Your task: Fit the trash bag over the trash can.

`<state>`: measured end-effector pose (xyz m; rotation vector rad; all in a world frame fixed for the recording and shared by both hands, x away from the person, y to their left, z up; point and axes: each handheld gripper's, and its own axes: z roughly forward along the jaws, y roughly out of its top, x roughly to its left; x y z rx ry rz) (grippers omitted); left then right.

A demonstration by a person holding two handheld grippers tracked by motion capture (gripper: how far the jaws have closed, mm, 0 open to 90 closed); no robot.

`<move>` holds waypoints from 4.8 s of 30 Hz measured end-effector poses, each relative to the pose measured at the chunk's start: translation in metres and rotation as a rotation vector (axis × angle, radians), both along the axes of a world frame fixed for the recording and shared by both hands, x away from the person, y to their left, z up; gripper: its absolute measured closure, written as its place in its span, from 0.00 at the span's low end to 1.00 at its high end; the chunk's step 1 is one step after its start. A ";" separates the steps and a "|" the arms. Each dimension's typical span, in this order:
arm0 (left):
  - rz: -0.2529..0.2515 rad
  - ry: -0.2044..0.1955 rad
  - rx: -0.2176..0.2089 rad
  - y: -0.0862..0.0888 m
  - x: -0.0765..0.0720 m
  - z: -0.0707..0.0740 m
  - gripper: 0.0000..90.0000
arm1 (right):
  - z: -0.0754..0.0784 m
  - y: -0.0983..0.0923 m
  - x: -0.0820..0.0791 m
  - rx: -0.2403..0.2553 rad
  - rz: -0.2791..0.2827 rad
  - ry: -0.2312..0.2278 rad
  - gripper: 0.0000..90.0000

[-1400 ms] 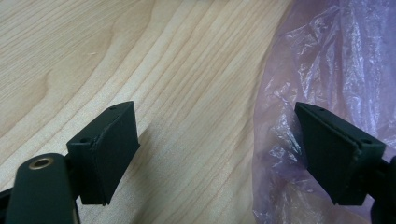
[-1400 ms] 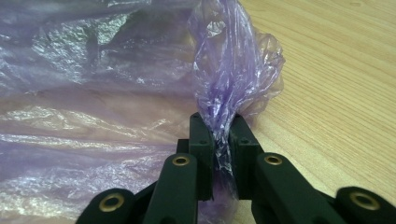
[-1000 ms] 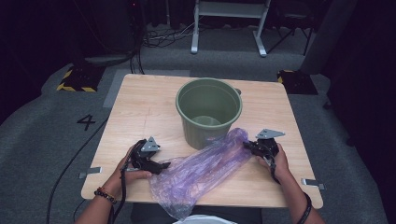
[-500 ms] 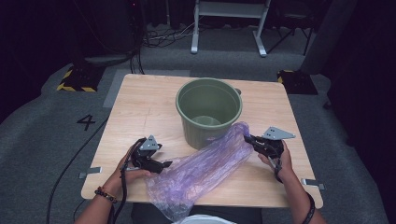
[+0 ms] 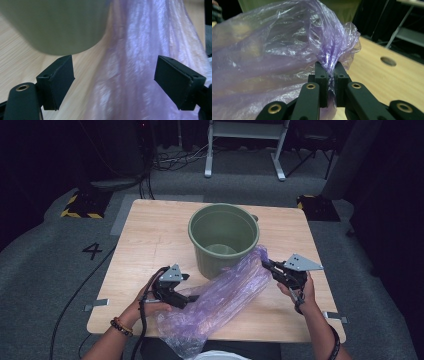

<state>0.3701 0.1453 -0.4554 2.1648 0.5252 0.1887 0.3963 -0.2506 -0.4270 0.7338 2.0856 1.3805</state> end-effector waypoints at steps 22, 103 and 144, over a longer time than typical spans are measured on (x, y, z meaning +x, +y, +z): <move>-0.094 -0.066 0.141 -0.047 0.002 -0.008 0.71 | 0.057 0.025 -0.041 0.080 0.211 -0.227 0.95; 0.119 -0.446 -0.195 0.028 -0.003 0.099 1.00 | 0.103 0.098 0.079 -0.187 0.075 0.110 0.42; 0.150 -0.419 -0.156 -0.001 0.011 0.103 1.00 | 0.074 0.090 -0.026 -0.039 0.310 -0.139 0.58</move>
